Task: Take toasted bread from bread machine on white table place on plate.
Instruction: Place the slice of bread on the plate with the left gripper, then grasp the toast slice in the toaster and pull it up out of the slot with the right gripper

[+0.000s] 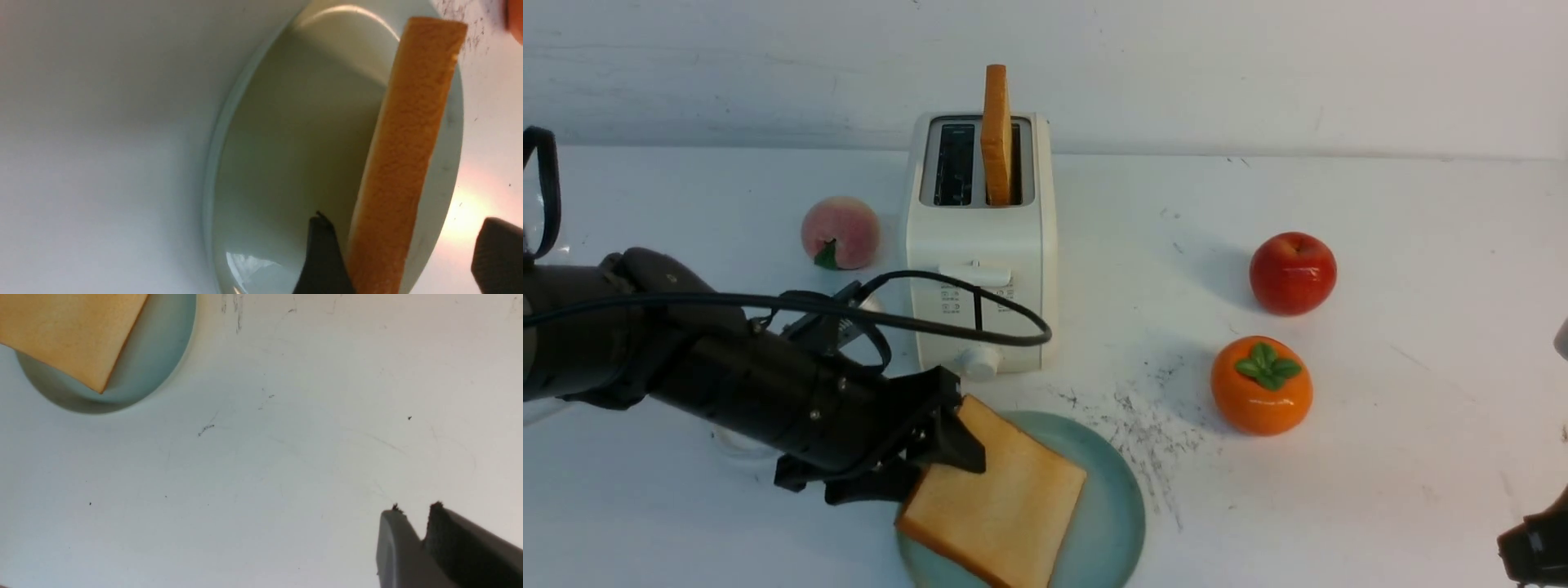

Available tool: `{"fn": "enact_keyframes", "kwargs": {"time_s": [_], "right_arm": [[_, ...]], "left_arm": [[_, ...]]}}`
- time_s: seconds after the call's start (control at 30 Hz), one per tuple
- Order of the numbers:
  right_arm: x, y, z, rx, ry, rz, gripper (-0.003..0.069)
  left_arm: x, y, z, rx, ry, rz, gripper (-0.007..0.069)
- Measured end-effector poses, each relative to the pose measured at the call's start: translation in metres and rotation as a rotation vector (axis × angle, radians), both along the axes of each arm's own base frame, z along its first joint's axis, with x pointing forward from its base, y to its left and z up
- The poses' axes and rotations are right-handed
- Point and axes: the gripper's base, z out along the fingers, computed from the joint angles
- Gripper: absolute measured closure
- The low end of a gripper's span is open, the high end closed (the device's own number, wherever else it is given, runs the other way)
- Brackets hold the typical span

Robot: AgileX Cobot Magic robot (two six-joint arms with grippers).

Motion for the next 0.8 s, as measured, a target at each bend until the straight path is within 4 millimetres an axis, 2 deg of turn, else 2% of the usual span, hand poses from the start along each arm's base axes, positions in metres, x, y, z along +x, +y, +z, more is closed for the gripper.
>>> {"fn": "enact_keyframes", "kwargs": {"time_s": [0.13,0.27,0.43,0.53,0.57,0.6,0.63,0.7,0.8], "right_arm": [[0.0,0.0,0.0,0.002,0.0,0.0,0.0538],[0.0,0.0,0.0,0.002,0.0,0.0,0.0533],[0.0,0.0,0.0,0.002,0.0,0.0,0.0529],[0.0,0.0,0.001,0.002,-0.002,0.0,0.0528],[0.001,0.0,0.005,0.005,-0.016,0.0,0.0528],[0.001,0.0,0.006,0.005,-0.018,0.0,0.0527],[0.002,0.001,0.012,0.012,-0.037,0.0,0.0526],[0.006,0.003,0.031,0.043,-0.092,0.001,0.0526],[0.013,0.007,0.053,0.083,-0.136,0.014,0.053]], "left_arm": [[0.008,-0.001,0.014,0.037,-0.045,-0.063,0.0151],[0.012,-0.001,0.029,0.062,-0.017,-0.111,0.0149],[0.015,0.001,0.038,0.125,-0.014,-0.154,0.0148],[0.018,0.003,0.049,0.158,-0.018,-0.173,0.015],[0.021,0.002,0.059,0.166,-0.019,-0.186,0.0165],[0.021,0.003,0.058,0.168,-0.018,-0.185,0.0167],[0.022,0.002,0.065,0.172,-0.016,-0.195,0.0186],[0.028,0.002,0.089,0.191,-0.056,-0.223,0.028],[0.032,0.004,0.107,0.222,-0.099,-0.235,0.0401]]}}
